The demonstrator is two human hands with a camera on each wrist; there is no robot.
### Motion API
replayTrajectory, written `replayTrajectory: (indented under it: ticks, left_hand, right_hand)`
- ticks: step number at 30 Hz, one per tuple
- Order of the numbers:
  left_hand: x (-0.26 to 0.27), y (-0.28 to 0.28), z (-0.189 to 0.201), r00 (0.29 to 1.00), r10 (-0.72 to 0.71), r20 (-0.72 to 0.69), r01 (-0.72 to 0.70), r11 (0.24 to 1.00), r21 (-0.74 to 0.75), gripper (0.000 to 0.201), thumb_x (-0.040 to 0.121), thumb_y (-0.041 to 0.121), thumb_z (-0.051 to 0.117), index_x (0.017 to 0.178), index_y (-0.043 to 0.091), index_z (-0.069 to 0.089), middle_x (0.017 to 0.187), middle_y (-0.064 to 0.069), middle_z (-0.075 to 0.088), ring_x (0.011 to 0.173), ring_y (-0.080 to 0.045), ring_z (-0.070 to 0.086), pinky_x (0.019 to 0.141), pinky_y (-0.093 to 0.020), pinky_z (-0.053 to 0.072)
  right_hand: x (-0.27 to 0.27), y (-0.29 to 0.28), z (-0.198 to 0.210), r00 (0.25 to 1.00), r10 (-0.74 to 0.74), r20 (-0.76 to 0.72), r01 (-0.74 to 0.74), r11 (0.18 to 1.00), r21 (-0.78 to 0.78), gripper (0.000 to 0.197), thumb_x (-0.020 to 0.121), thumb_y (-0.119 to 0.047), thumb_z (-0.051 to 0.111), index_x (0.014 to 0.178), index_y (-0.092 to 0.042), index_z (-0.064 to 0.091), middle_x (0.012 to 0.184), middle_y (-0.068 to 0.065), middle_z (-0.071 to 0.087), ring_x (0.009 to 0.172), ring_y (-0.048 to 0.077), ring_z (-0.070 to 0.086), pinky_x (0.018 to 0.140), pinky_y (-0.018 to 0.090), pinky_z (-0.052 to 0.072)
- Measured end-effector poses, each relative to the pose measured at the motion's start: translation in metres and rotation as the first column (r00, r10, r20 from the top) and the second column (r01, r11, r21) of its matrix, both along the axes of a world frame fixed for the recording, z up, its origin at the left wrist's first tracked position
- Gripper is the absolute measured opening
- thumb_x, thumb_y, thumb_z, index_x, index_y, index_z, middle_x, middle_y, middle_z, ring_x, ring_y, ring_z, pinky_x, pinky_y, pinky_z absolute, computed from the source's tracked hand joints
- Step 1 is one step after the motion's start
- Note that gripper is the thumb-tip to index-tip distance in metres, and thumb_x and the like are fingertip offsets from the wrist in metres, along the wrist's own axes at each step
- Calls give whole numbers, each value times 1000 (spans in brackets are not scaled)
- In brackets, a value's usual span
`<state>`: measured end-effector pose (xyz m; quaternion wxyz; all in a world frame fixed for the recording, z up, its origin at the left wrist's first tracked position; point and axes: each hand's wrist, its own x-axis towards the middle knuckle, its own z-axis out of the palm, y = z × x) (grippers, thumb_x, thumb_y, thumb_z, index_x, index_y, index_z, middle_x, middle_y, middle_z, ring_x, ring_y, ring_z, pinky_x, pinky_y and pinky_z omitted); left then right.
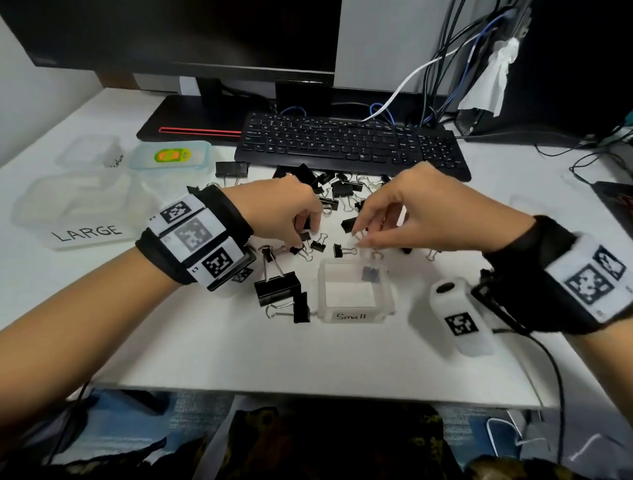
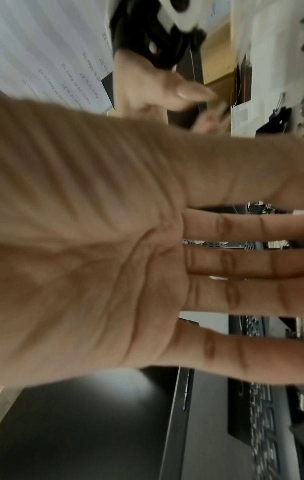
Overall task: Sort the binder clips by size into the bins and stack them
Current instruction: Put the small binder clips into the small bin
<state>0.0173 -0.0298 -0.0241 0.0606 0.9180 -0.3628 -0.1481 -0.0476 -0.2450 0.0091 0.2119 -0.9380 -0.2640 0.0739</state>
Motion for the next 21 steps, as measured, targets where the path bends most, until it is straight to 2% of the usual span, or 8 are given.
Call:
replayTrajectory:
  ticks: [3,6,8,11,14,16,18,21]
  left_hand:
    - [3,-4,2,1000,7,3,-7,1000,5,19,78,16,76,96,16,72,83,2,70,68,-3,60,69,-28,54]
    - [4,-6,2,1000,6,26,-7,1000,14,20,76,19,78,95,16,73,80,3,70,66,-2,60,70,-30,55]
    - [3,-8,1,998,3,58,-5,1000,19,20,73,22,80,92,18,73,76,6,68,64,-1,57,70,-32,55]
    - [0,-12,1,994,-5,109,1,999,38,10,72,17,77,81,18,73,64,16,57,64,-5,56,65,-30,53]
    - [1,-14,0,993,-12,121,5,998,57,7,73,10,73,72,17,71,61,18,52,67,-11,59,61,-25,48]
    - [2,-13,-1,994,2,112,-7,999,44,7,75,8,72,75,15,71,63,18,52,69,-13,61,65,-28,52]
    - [3,-12,-1,995,15,98,-18,999,35,10,77,10,72,87,13,72,67,15,52,73,-15,61,69,-31,53]
    - [2,-10,0,999,32,37,-32,999,9,18,80,22,72,96,14,71,77,7,61,75,-13,60,72,-30,54]
  right_hand:
    - [23,0,-14,1000,18,-22,-21,991,-133,17,76,-35,79,91,-31,75,74,-16,71,71,-5,66,74,35,58]
    - [34,11,-24,991,76,-115,-93,983,-157,27,75,-30,81,101,-27,73,81,-13,70,73,-2,66,76,29,57]
    - [38,15,-30,987,106,-119,-127,976,-176,27,76,-27,81,101,-27,72,83,-11,70,73,-1,66,75,27,56]
    - [40,19,-36,990,119,-72,-132,964,-230,19,77,-24,78,94,-25,70,82,-11,68,72,-2,63,64,18,48]
    - [38,20,-37,993,115,-28,-118,948,-295,14,78,-23,73,90,-24,68,79,-12,67,69,-2,58,55,11,37]
    - [36,18,-37,996,91,-25,-94,944,-316,13,77,-21,71,89,-24,67,76,-12,67,71,1,61,57,16,42]
    - [33,15,-34,998,62,-13,-63,946,-317,14,75,-22,71,87,-24,66,74,-13,68,73,1,63,62,22,47]
    - [28,7,-23,999,9,45,2,967,-255,16,71,-24,74,82,-25,62,69,-13,68,69,-2,62,58,21,42]
